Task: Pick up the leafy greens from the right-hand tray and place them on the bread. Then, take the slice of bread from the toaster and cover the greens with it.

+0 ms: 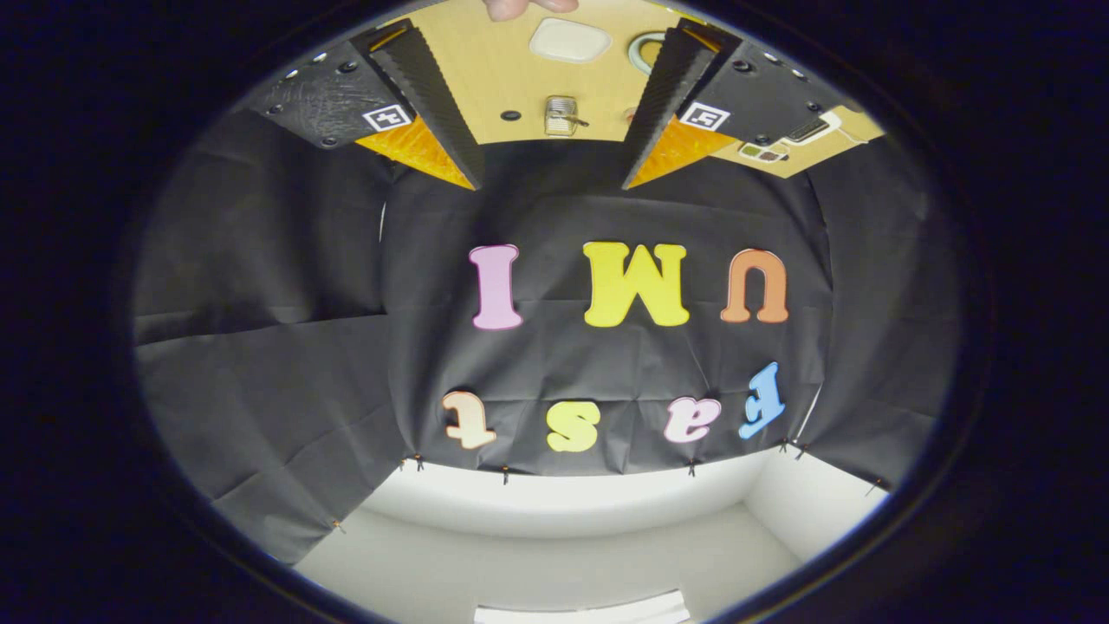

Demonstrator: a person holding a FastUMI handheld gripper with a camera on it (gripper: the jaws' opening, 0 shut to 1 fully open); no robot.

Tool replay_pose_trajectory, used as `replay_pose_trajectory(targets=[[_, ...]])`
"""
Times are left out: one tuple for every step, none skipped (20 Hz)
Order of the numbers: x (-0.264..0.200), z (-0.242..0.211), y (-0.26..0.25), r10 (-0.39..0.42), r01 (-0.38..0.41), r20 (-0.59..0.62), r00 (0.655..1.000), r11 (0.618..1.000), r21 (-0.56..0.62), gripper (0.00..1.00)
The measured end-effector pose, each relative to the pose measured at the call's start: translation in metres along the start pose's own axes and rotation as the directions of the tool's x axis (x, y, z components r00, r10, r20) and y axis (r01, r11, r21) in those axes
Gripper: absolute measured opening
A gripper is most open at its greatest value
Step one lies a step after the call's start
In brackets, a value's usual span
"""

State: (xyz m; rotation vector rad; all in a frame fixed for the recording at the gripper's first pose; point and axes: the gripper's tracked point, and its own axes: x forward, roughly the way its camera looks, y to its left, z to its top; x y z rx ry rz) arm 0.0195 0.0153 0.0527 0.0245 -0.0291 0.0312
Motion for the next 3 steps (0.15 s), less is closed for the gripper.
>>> replay_pose_trajectory(targets=[[0.0020,-0.0027,0.0037,0.005,-0.005,-0.007,1.000,1.000,0.002,0.96],[0.0036,-0.0035,0.0080,0.008,-0.008,-0.011,1.000,1.000,0.003,0.96],[0.0048,-0.0028,0.0121,0.013,-0.013,-0.013,1.000,1.000,0.004,0.96]])
